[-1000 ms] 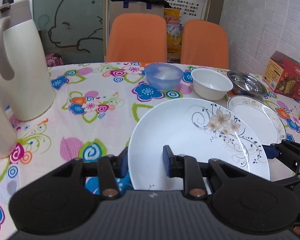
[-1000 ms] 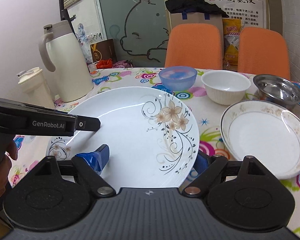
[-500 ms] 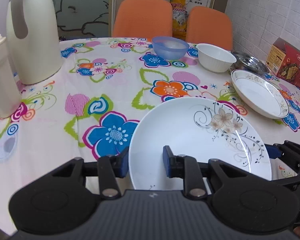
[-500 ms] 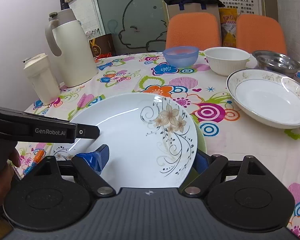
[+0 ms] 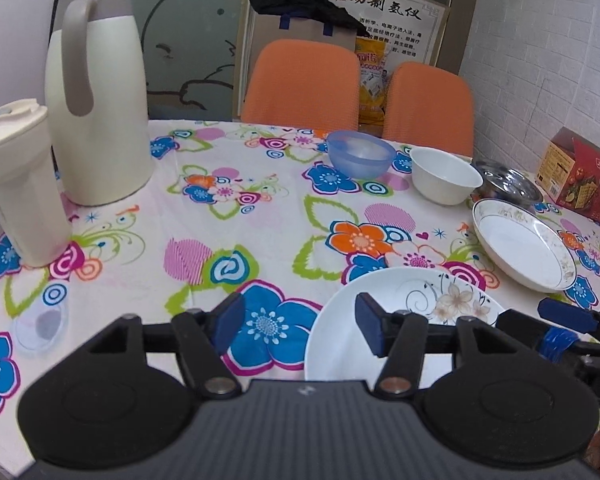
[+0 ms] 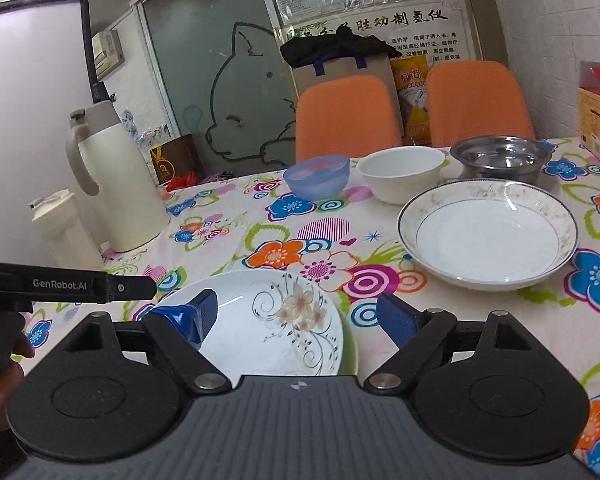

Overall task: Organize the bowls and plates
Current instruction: 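Open the left tool and move it to the gold-rimmed deep plate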

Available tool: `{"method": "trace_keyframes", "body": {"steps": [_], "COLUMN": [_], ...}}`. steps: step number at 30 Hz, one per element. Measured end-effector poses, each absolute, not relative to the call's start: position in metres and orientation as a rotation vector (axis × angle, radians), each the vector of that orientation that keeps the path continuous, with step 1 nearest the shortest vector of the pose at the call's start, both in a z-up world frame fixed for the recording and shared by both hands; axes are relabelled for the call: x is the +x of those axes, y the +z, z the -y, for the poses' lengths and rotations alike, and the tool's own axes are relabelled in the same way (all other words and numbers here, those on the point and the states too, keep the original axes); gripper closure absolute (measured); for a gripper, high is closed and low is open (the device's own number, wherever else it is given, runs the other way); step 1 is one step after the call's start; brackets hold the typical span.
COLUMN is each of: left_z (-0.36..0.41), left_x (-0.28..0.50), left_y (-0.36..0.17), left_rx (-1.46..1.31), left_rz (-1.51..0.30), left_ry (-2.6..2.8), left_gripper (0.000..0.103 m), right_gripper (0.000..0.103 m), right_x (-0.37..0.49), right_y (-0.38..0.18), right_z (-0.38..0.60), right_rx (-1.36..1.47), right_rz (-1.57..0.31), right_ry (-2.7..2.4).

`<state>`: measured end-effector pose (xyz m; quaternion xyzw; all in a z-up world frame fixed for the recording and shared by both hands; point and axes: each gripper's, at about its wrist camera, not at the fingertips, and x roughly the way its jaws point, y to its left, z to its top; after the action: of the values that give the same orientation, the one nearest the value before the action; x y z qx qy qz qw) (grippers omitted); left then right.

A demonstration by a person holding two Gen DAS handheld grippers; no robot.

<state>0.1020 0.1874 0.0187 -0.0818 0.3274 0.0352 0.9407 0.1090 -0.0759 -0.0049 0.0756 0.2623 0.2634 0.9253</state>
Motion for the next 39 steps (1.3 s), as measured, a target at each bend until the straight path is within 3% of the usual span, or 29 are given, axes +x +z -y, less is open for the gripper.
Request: {"method": "trace_keyframes", "body": {"steps": [3,6,18,33,36,39], "left_z": [-0.183,-0.172,-0.107,-0.030,-0.021,-0.014], "left_x": [0.104,0.106,0.157,0.305,0.320,0.327], "left_y": [0.022,0.026,0.052,0.015,0.002,-0.008], "left_rx": [-0.177,-0.169,-0.126,-0.135,-0.127,-0.120], "left_rz": [-0.674,-0.672,-0.704,-0.906,-0.959,-0.990], "left_ry": [0.053,0.022,-0.129,-0.276,-0.296,-0.317], "left_gripper": [0.044,0.032,0.012,0.014,0.023,0.042], "right_gripper": [0.029,0.028,0.028,0.028,0.027,0.026], "right_x": [0.112,0.115,0.153,0.260,0.268,0.269], "right_y": [-0.002,-0.005,0.002,-0.024,-0.030,-0.030], "right_z": [0.092,0.110,0.186,0.201,0.194,0.187], "right_rx": [0.186,0.210,0.290,0.125,0.103,0.072], "right_rz": [-0.546,-0.571,-0.707,-0.783,-0.795,-0.790], "right_ry": [0.523,0.461,0.288,0.271,0.291,0.309]}}
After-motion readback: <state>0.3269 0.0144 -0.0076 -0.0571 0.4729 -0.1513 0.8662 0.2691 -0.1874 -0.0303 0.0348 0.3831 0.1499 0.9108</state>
